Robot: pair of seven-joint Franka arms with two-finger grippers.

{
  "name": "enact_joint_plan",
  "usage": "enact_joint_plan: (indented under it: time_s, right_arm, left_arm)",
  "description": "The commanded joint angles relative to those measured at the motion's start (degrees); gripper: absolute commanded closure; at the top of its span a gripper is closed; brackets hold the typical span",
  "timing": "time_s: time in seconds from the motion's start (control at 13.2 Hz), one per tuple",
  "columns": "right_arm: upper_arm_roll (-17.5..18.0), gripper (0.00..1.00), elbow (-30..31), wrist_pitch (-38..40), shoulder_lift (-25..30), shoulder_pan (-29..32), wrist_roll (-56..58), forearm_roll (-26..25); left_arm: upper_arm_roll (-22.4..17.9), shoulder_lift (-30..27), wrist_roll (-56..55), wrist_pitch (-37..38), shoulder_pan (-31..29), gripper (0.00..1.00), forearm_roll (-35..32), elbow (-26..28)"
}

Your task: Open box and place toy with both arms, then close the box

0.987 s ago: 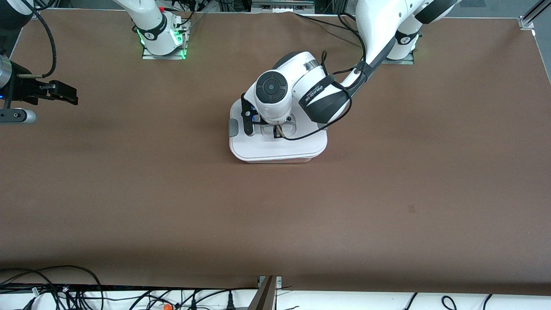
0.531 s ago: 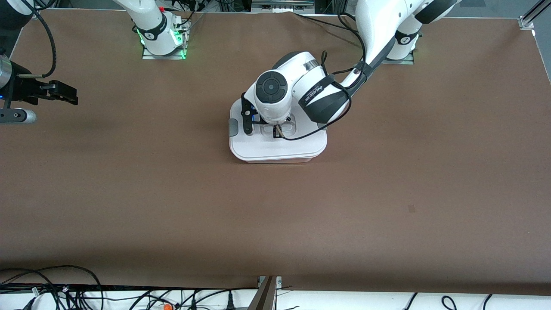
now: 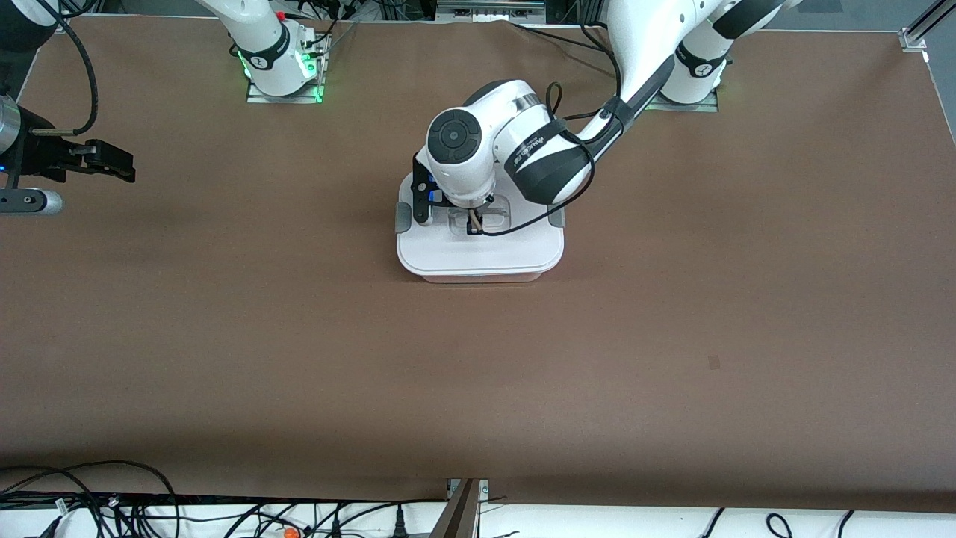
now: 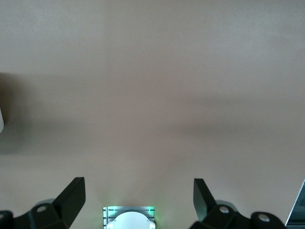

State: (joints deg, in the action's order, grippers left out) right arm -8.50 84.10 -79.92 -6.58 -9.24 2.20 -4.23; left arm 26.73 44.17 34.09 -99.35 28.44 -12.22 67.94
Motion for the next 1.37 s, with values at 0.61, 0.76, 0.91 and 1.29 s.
enact_joint_plan:
  time_s: [0.61,0.76,0.91,1.29]
  right_arm:
    - [0.23,0.00,-0.42,-0.15,-0.10,0.10,0.08,-0.43]
    - [0.23,0.00,-0.42,-0.15,-0.10,0.10,0.08,-0.43]
    - [0.23,0.00,-0.86,-0.15,-0.10,0.01,0.26,-0.34]
    - [0.32,0.00,-0.86,-0.15,-0.02,-0.07,0.26,0.01]
  left_arm:
    - [0.95,-6.45,0.10,11.97,-8.21,0.00,7.12,-2.37]
    - [0.52,-8.47,-1.12,14.00,-12.95,0.00,11.32,-2.37]
    - [0.69,-10.75,-4.11,14.45,-19.27,0.00,11.78,-2.28]
    - [0.43,-20.15,-14.02,24.45,-29.48,0.00,11.52,-2.02]
